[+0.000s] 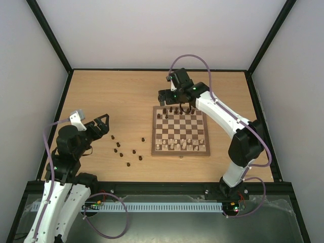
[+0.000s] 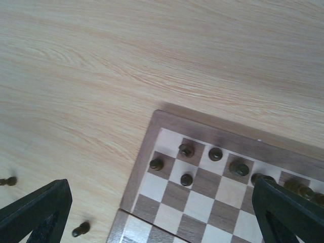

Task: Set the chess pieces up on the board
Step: Pick up the chess piece at the center of the board.

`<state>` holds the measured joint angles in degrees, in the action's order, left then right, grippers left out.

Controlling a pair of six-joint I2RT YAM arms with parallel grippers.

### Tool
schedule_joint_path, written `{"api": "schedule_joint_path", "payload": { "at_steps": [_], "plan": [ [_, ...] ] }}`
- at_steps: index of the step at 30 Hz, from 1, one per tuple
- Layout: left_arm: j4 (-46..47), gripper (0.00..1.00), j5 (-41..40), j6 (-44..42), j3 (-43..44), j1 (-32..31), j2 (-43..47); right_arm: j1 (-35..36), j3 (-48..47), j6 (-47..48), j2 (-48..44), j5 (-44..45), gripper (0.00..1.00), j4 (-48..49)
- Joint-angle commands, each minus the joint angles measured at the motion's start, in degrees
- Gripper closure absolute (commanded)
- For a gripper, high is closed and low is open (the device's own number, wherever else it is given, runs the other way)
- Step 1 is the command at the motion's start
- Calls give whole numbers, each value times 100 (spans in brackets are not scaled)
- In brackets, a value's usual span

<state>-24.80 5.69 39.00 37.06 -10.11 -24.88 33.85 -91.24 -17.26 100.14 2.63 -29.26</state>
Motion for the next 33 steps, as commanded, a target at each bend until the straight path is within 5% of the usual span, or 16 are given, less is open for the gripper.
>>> {"api": "schedule_joint_path", "payload": {
  "at_steps": [1,11,33],
  "plan": [
    [11,0,-63,-19,-2,-17,73,75,196,-67,-279,-492,1,95],
    [-97,0,-61,12,-19,-17,283,372,267,-68,-473,-498,1,-23],
    [589,0,311,163,-218,-17,-254,571,1955,-146,-1945,-1132,1,514]
  ]
}}
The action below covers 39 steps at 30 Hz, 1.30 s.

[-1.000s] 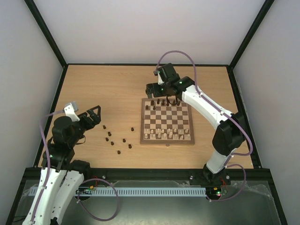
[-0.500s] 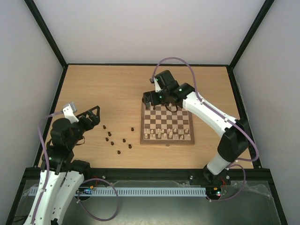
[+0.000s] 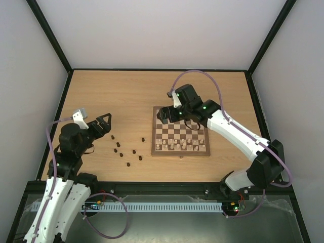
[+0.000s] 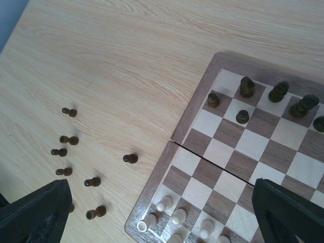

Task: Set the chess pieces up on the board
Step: Pick up the chess piece at the center of the board.

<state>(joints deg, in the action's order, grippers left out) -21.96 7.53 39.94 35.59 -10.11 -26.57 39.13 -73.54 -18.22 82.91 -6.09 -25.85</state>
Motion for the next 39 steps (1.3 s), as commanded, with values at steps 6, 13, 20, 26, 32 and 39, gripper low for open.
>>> {"api": "schedule_joint_path", "payload": {
  "at_steps": [6,13,20,26,32,39],
  "plan": [
    [545,1,223,92,-140,-17,-284,41,551,-70,-437,-485,1,443],
    [596,0,234,54,-151,-17,-347,41,689,-154,-505,-784,1,770],
    [507,1,371,119,-294,-17,-37,206,368,-231,-257,-912,1,573],
    [257,1,398,99,-357,-17,296,652,270,-417,-212,-675,1,506],
    [412,1,530,123,-461,-17,237,1104,122,-434,-198,-312,0,362],
    [296,0,347,2,-242,-17,52,1291,-165,-308,166,-75,32,147]
  ]
}}
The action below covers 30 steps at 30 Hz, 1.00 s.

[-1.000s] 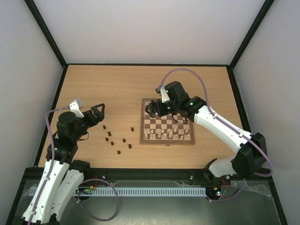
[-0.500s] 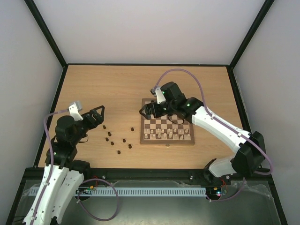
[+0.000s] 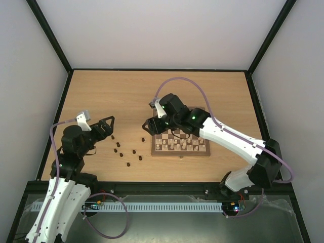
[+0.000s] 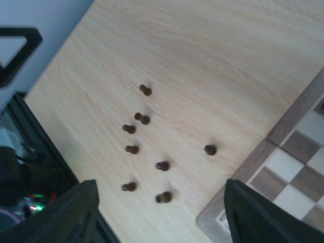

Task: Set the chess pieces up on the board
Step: Pick up the chess piece at the center of the board.

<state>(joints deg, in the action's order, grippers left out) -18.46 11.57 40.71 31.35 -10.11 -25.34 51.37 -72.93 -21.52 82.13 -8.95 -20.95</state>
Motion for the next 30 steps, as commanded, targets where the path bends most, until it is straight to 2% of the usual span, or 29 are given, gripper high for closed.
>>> {"api": "schedule_joint_path", "payload": {
  "at_steps": [1,4,9,11,20,30],
  "plan": [
    [-101,1,-127,-103,222,-17,-82,66,-252,43,311,228,36,-352],
    [-198,0,-235,-125,319,-17,-65,87,-331,107,515,307,46,-418],
    [-463,0,-396,-251,471,-13,-64,230,-415,157,859,431,53,-396],
    [-515,1,-402,-239,501,-17,0,321,-532,200,1075,498,59,-451],
    [-728,1,-558,-238,670,-17,67,748,-1090,286,2159,753,61,-601],
    [-730,0,-541,-180,581,-17,284,942,-1435,186,2912,1926,63,-933]
  ]
}}
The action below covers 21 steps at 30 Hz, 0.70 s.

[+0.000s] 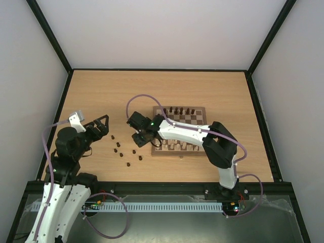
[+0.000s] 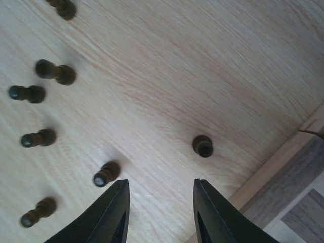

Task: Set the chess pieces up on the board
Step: Pick up the chess piece at the center of the board.

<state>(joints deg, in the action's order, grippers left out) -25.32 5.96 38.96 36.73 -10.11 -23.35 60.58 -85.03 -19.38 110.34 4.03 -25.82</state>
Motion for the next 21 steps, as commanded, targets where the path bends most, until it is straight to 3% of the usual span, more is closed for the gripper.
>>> {"api": "schedule_joint_path", "payload": {
  "at_steps": [1,21],
  "plan": [
    [-17,0,29,4,30,-17,85,22,-239,-33,102,669,63,-445],
    [36,0,29,7,-84,-17,88,19,-482,-99,535,607,67,-602]
  ]
}}
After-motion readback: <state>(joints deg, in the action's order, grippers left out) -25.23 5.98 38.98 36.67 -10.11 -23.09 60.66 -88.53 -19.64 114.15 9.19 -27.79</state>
